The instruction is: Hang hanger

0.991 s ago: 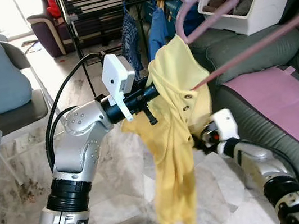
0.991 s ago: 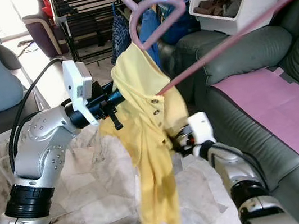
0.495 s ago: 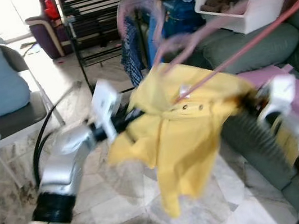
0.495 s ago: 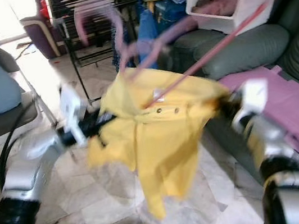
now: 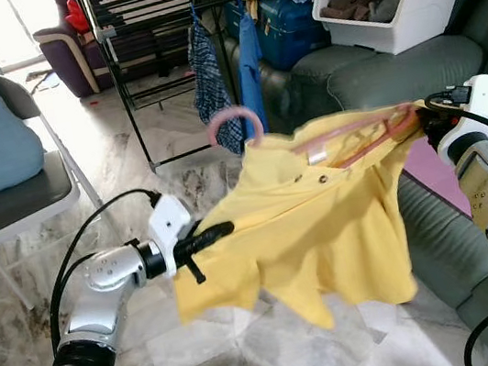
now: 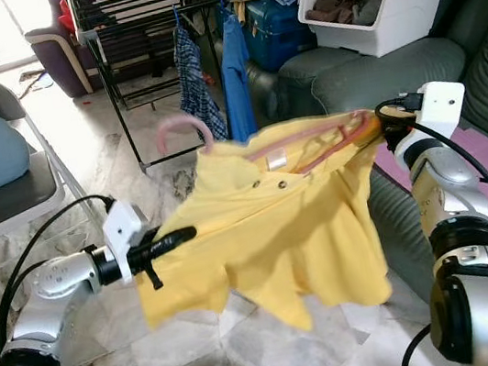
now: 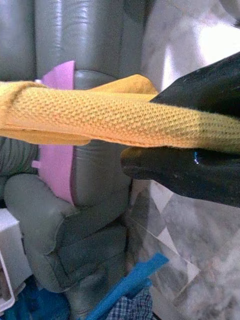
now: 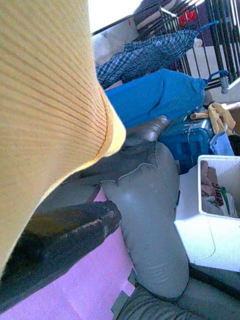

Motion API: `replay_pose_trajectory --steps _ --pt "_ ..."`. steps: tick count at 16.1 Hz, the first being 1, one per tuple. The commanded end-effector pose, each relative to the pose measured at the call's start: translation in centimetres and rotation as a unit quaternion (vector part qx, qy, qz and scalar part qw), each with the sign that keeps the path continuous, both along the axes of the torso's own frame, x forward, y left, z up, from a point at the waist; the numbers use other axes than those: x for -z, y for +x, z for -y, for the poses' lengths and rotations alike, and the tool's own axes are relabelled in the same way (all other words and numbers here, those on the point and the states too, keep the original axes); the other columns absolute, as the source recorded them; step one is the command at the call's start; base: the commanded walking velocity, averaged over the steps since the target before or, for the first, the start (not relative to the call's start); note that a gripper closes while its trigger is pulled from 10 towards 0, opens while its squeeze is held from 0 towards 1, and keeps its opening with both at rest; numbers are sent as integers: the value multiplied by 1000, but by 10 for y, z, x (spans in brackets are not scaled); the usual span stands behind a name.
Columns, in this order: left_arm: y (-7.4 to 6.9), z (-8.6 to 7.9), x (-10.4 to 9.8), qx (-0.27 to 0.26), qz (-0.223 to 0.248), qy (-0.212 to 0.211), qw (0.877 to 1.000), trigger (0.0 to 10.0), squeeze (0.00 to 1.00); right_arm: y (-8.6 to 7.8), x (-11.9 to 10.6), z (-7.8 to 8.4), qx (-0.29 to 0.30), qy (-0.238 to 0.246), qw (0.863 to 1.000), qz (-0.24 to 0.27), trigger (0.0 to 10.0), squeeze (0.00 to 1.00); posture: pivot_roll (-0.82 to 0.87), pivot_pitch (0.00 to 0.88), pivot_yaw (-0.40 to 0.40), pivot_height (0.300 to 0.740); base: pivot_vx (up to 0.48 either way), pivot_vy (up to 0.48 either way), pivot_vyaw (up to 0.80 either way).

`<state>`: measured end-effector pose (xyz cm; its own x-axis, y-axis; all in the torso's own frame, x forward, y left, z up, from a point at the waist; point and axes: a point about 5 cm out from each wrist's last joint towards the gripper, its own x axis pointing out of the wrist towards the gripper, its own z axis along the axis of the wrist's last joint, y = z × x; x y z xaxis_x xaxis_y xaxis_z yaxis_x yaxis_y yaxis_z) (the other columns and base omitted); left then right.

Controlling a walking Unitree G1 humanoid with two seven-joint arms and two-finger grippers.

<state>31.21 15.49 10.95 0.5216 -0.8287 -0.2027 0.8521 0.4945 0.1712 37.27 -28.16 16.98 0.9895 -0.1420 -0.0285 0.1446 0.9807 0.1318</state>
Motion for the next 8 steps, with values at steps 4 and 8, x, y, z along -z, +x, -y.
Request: replay_pose_trajectory --steps 4,8 --pt "-4 -24 22 -12 -8 85 996 0 0 -2 -9 14 37 0 999 17 0 0 -155 0 4 740 0 0 0" --pt "8 -27 28 -93 6 106 990 0 0 0 -9 8 20 -7 1000 15 0 0 -158 0 5 740 0 0 0"
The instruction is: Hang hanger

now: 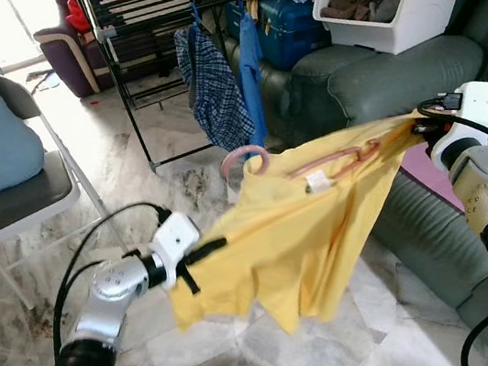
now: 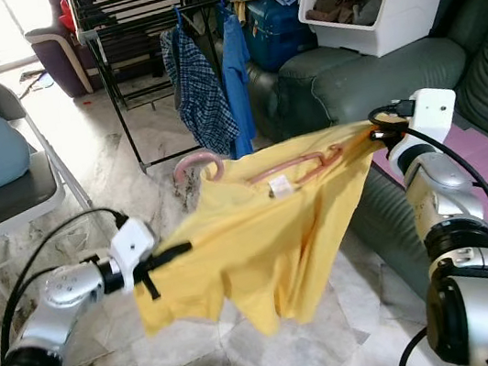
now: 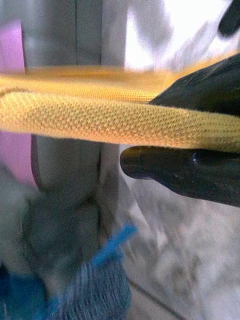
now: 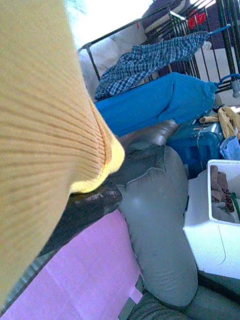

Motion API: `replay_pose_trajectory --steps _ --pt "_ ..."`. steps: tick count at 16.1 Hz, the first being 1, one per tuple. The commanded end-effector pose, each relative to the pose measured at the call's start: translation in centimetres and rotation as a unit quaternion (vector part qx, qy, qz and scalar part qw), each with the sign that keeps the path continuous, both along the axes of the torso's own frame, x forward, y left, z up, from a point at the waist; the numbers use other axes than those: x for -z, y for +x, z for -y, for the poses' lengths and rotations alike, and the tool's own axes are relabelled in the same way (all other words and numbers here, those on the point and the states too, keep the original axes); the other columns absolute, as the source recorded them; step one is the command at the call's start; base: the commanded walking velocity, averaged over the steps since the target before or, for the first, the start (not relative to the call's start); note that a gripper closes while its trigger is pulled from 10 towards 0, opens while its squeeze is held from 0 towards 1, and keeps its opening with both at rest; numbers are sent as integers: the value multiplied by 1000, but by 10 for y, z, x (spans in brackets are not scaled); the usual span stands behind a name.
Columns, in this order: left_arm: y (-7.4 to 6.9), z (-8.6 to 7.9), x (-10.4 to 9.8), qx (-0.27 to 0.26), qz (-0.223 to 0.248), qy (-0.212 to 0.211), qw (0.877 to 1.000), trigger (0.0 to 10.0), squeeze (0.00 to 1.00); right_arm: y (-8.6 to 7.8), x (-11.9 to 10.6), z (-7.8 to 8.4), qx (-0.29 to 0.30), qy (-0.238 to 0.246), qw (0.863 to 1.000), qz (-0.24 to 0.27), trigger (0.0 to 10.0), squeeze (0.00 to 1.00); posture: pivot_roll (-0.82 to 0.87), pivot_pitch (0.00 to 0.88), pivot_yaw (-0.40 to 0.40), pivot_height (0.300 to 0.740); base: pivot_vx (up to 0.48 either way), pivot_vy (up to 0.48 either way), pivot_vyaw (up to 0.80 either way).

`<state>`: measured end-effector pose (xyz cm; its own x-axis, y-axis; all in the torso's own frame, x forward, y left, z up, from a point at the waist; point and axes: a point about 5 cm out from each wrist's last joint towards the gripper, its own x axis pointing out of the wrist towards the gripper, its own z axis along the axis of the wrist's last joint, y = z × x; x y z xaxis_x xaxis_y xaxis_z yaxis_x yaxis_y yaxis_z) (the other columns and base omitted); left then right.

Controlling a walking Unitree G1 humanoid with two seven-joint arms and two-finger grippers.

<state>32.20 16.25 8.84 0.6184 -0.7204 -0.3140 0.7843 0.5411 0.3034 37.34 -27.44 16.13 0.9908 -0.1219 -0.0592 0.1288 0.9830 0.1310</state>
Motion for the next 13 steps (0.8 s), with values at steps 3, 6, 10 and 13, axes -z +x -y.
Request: replay_pose_trajectory --steps 3,6,10,13 --pt "10 -18 4 -130 23 -9 991 0 0 2 -15 1 -6 -30 999 31 0 0 -158 0 5 740 0 0 0" --pt "11 -14 13 -166 16 -4 986 0 0 4 -11 -10 -27 -30 999 29 0 0 -158 0 6 740 0 0 0" --pt "11 16 20 -168 14 -28 985 0 0 9 -5 -45 -74 -26 996 31 0 0 -155 0 8 740 0 0 0" --pt "20 41 14 -217 7 -74 973 0 0 9 3 -85 -147 -45 987 36 0 0 -149 0 5 740 0 0 0"
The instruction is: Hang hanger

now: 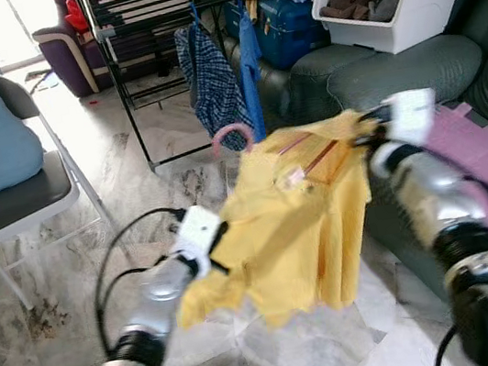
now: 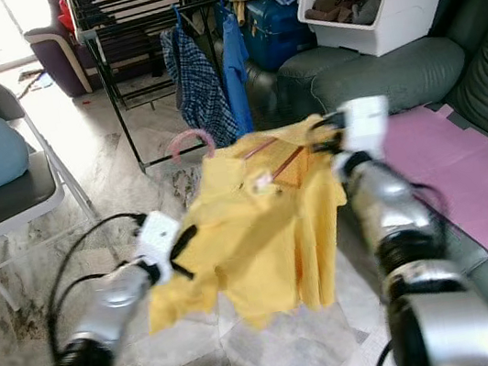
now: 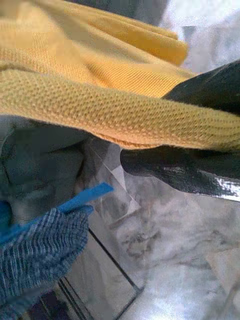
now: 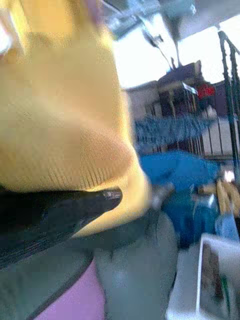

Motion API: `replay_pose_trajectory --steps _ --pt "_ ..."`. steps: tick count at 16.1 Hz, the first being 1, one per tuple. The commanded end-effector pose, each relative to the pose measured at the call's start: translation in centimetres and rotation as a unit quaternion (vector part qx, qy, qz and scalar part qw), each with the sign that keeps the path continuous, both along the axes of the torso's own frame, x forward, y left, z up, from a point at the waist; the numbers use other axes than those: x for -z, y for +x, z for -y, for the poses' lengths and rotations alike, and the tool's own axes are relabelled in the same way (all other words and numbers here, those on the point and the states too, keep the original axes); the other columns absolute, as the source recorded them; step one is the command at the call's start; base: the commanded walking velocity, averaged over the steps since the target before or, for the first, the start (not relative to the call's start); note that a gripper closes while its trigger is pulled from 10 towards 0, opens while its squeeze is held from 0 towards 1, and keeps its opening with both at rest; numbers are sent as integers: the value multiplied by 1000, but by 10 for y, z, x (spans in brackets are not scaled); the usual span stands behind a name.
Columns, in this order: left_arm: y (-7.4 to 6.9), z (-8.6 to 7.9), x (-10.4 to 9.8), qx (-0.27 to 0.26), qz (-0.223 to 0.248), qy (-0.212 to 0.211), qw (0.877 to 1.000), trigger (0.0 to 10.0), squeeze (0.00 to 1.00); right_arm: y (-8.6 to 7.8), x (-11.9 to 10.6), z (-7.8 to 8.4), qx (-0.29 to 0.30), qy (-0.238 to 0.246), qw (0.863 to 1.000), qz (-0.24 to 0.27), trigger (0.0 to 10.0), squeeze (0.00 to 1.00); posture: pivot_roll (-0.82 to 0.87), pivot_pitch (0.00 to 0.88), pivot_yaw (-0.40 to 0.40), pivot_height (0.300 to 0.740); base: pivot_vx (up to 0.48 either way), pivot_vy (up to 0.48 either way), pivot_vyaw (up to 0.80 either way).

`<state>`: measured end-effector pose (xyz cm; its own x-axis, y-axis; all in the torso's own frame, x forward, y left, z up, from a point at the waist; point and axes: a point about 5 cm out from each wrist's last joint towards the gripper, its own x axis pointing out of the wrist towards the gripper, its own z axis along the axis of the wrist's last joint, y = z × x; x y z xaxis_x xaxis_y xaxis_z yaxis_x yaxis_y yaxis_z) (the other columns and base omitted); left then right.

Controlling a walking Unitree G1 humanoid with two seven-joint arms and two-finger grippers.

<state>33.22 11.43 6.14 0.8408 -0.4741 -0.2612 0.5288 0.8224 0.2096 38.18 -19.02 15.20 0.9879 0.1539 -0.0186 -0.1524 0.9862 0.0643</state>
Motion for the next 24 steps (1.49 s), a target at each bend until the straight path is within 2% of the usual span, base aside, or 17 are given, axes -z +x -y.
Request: replay_pose_trajectory --steps 1,3,6,7,8,10,12,13,14,17,18,19,20,21,22,23,24 --pt "14 -8 -16 -64 21 -24 997 0 0 -1 -5 -8 -26 -22 999 18 0 0 -151 0 5 740 0 0 0" --pt "19 -5 -22 -80 34 -33 996 0 0 -4 -2 -15 -36 -33 998 25 0 0 -153 0 8 740 0 0 0" --pt "19 -6 -20 -97 26 -32 994 0 0 -7 -1 -20 -44 0 999 20 0 0 -152 0 9 740 0 0 0" --pt "19 -8 -19 -105 24 -32 994 0 0 -9 0 -26 -65 12 998 19 0 0 -153 0 10 740 0 0 0" --pt "20 -11 -19 -122 22 -38 992 0 0 -17 4 -40 -132 30 991 5 0 0 -153 0 8 740 0 0 0" --pt "23 -18 -22 -150 22 -47 987 0 0 -45 16 -62 -287 35 957 -27 0 0 -150 0 6 740 0 0 0" --pt "25 -21 -25 -163 23 -54 985 0 0 -70 30 -65 -375 -3 925 -62 0 0 -154 0 6 740 0 0 0" --pt "26 -23 -26 -169 24 -57 984 0 0 -82 42 -61 -399 -35 912 -89 0 0 -155 0 6 740 0 0 0" --pt "27 -23 -27 -170 25 -58 983 0 0 -87 48 -57 -404 -49 907 -107 0 0 -157 0 6 740 0 0 0" --pt "31 -25 -34 -180 33 -63 981 0 0 -109 67 -45 -438 -128 875 -162 0 0 -158 0 8 740 0 0 0" --pt "32 -25 -36 -181 37 -64 981 0 0 -111 69 -44 -441 -147 870 -162 1608 0 -158 0 9 740 0 0 0" --pt "33 -26 -41 -178 54 -62 981 0 0 -103 70 -40 -407 -182 882 -152 10000 0 -158 0 9 740 0 0 0" --pt "34 -27 -46 -169 74 -50 982 0 0 -90 67 -33 -359 -209 899 -136 10000 0 -158 0 9 740 0 0 0" --pt "35 -28 -48 -164 81 -45 982 0 0 -83 65 -30 -329 -230 907 -128 10000 0 -158 0 9 740 0 0 0" --pt "35 -30 -51 -156 91 -45 982 0 0 -70 58 -22 -264 -238 928 -113 10000 0 -154 0 8 740 0 0 0" --pt "35 -32 -52 -149 98 -31 983 0 0 -66 51 -19 -252 -226 936 -91 10000 114 -154 0 8 740 0 0 0" --pt "35 -38 -56 -134 117 -9 984 0 0 -61 40 -17 -246 -246 936 -50 10000 1000 -154 0 7 740 0 0 0"
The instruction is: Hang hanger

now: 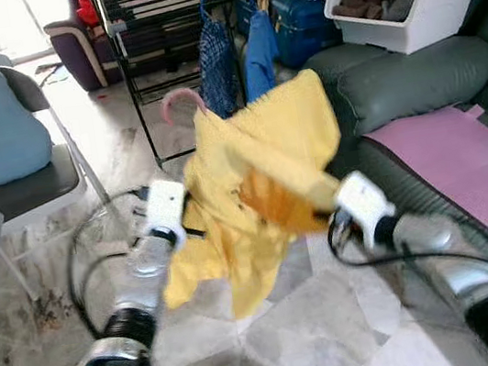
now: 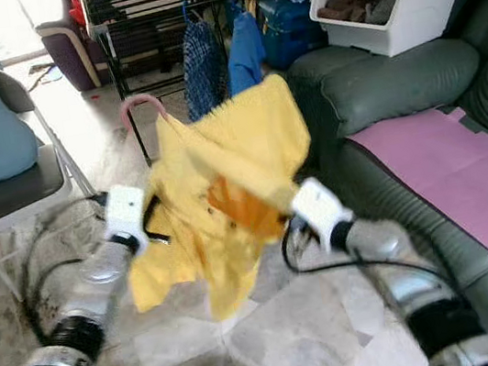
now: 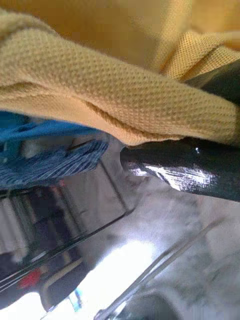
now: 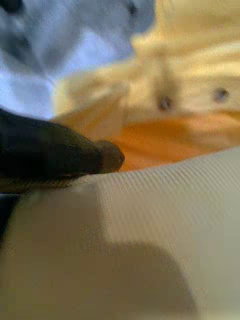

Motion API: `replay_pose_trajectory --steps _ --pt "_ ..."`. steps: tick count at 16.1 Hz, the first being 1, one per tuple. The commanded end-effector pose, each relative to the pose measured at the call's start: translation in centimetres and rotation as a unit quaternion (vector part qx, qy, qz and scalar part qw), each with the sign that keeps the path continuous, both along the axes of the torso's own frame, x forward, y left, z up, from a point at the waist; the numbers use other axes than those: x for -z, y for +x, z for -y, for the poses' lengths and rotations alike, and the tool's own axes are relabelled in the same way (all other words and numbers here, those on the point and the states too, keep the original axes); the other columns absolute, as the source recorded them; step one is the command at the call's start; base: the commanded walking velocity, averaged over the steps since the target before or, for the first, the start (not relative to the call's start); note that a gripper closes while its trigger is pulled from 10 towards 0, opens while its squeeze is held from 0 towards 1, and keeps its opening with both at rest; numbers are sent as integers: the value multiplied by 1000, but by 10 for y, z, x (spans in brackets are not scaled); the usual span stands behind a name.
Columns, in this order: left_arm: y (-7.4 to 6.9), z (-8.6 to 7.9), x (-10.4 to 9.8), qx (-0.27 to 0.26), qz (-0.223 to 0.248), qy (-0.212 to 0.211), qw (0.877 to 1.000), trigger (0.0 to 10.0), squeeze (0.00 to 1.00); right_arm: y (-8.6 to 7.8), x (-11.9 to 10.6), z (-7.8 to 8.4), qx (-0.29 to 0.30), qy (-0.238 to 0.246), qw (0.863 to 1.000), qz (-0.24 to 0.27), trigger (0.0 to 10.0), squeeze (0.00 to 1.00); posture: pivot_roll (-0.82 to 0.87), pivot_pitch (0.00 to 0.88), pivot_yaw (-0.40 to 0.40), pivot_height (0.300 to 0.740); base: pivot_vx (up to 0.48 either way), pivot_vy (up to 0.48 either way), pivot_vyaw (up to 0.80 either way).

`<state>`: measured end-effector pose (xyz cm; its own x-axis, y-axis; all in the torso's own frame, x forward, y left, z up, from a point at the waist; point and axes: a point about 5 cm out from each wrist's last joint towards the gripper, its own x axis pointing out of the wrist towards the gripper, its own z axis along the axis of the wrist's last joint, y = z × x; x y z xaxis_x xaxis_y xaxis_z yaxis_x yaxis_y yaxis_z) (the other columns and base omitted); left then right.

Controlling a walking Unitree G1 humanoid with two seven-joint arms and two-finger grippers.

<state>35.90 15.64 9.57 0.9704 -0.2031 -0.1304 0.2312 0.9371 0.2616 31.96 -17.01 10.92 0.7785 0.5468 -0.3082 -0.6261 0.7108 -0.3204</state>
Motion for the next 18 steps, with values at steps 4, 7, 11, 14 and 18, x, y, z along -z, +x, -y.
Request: replay_pose_trajectory --steps 4,7,11,14,18 --pt "7 -10 -32 44 86 51 994 0 0 0 -8 -2 -78 -77 991 74 10000 1000 -156 0 6 740 0 0 0" --pt "5 -24 -31 36 87 89 992 0 0 -8 -20 -13 -159 -22 985 64 10000 1000 -158 0 4 740 0 0 0" --pt "12 -24 -34 -3 80 54 995 0 0 -7 -20 -15 -162 15 986 44 10000 1000 -158 0 0 740 0 0 0" --pt "11 -14 -34 24 89 64 994 0 0 12 -41 -2 -75 23 989 126 10000 1000 -162 0 5 740 0 0 0" --pt "1 -7 -25 136 81 129 979 0 0 7 -52 -4 -146 8 980 137 10000 1000 -159 0 8 740 0 0 0"
